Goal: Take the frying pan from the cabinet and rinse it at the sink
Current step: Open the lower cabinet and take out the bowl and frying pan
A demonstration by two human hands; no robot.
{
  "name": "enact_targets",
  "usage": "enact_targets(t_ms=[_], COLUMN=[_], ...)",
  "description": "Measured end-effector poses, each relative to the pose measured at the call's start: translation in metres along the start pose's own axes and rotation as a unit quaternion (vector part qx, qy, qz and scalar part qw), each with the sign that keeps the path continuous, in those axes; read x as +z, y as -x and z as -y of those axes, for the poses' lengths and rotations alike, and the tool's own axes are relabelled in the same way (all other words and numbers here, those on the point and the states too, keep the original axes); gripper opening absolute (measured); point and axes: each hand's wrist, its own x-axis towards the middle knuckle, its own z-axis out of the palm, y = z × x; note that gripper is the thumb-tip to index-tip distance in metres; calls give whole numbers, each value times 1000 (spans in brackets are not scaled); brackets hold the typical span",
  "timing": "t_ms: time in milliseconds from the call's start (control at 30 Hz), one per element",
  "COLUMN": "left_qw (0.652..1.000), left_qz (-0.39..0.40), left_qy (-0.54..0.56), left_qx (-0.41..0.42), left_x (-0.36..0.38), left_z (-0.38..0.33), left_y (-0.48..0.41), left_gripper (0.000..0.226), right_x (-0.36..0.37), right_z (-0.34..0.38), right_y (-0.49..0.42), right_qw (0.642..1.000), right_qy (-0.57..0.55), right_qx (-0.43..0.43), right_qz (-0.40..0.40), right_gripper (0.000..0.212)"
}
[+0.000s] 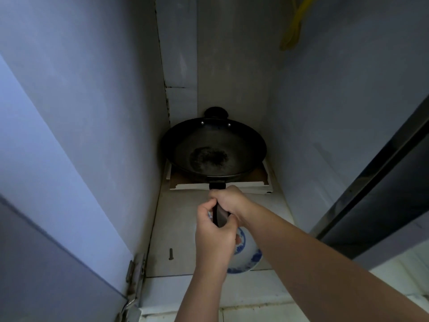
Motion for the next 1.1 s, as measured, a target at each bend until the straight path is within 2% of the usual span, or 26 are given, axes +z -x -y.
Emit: enact_targets(t_ms=[200, 333, 433, 567, 833, 1100], left_qw=[1000, 1000, 999, 1000, 997, 994], left_qz=[-5, 11, 23, 15, -21, -28], left_qy=[-3, 4, -7, -23, 19, 4], left_qx=[20, 23, 22, -4, -68, -105], left_x=[0, -6, -7, -10, -7, -10], left_z=[1, -2, -8, -26, -77, -137], left_y=[18, 33, 53, 94, 190, 268], left_gripper=[43, 43, 45, 43, 40, 41], right_x=[-4, -4, -8, -16, -33, -50], right_z=[-5, -10, -13, -11, 5, 31], right_y=[17, 28, 47, 88, 182, 269], right_qw=[998, 999, 999, 999, 997, 992], right_qy=[41, 3, -17, -13, 65, 89], right_qx=[-41, -43, -48, -35, 6, 39], right_qz=[2, 7, 6, -1, 43, 76], right_gripper=[22, 12, 16, 22, 11, 13])
